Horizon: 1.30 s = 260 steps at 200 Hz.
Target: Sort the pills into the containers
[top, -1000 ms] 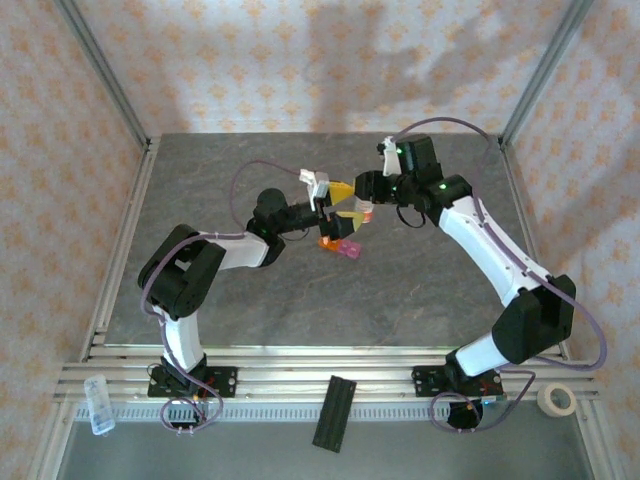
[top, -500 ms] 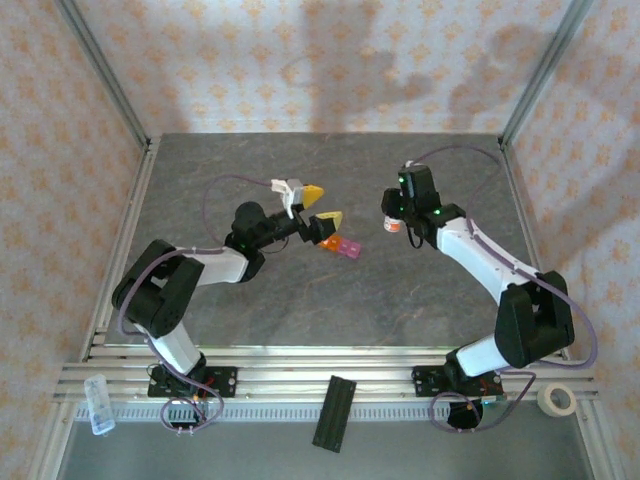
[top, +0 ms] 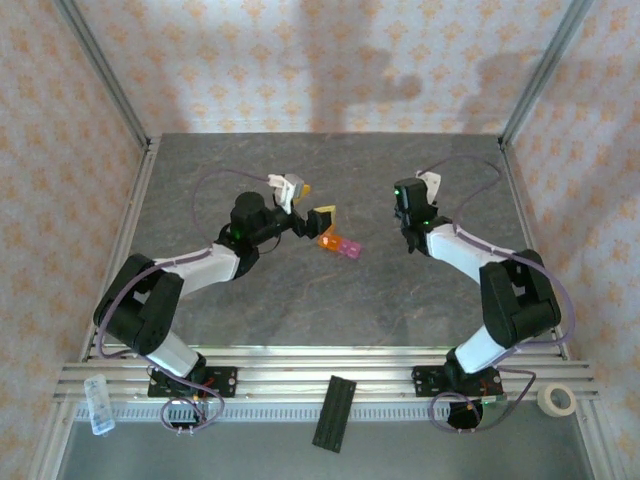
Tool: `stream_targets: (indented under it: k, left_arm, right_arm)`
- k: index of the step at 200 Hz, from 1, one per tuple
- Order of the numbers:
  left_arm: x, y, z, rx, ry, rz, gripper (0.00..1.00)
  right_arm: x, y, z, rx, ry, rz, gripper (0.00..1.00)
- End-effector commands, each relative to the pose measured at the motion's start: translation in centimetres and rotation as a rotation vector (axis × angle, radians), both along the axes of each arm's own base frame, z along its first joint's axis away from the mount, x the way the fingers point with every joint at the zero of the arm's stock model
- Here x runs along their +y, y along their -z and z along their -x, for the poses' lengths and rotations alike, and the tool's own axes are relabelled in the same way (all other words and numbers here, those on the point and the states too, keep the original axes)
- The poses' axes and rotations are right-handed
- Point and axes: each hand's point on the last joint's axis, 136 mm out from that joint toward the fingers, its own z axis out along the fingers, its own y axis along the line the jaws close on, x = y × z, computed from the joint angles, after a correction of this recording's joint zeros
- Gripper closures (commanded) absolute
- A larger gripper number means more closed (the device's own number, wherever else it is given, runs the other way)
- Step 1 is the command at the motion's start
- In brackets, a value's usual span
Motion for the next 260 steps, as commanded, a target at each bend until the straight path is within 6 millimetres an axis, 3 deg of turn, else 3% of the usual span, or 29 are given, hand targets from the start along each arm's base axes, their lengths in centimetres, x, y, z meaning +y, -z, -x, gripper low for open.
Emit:
stream_targets:
  k: [1,34,89,113,148,178,213,233,260]
  left_arm:
    - [1.2,-0.1,-0.8,0.083,-0.062,-0.123,0.00]
    - [2.2,0.5,-1.2,0.152,-0.112,-0.212,0.00]
    - [4.3,-1.1,-1.1,0.022,-0.237,-0.145,0.00]
    - [4.6,-1.2,-1.2,0.043,-0.253,-0.150,0.00]
    - [4.3,-1.0,-1.2,0.070,-0.239,-0.153,0.00]
    - [3.5,-0.8,-1.0,0.082,-0.194,-0.149,0.00]
    - [3.7,-0.6,-1.7,0.095,-0.217,-0.137,0.00]
    - [4.2,-0.9,-2.5,0.104,-0.281,-0.078,0.00]
    - [6.1,-1.5,-3.3,0.072,-0.403,-0.009,0.00]
  right_arm:
    - [-1.7,0.1,-0.3,-0.067,0.110,0.001,0.77]
    - [-2.0,1.8,0.4,-0.068,0.147,-0.034,0.77]
    - [-2.7,3.9,1.8,-0.045,0.192,-0.062,0.74]
    - [-3.0,4.3,2.5,-0.038,0.206,-0.069,0.66]
    - [-3.1,4.2,3.1,-0.031,0.210,-0.078,0.45]
    - [-2.7,1.4,3.0,-0.064,0.183,-0.107,0.30]
    - [-1.9,-4.4,2.8,-0.115,0.129,-0.147,0.30]
    - [-0.5,-7.4,2.7,-0.119,0.038,-0.182,0.30]
    - [2.7,-9.6,2.7,-0.073,-0.136,-0.251,0.30]
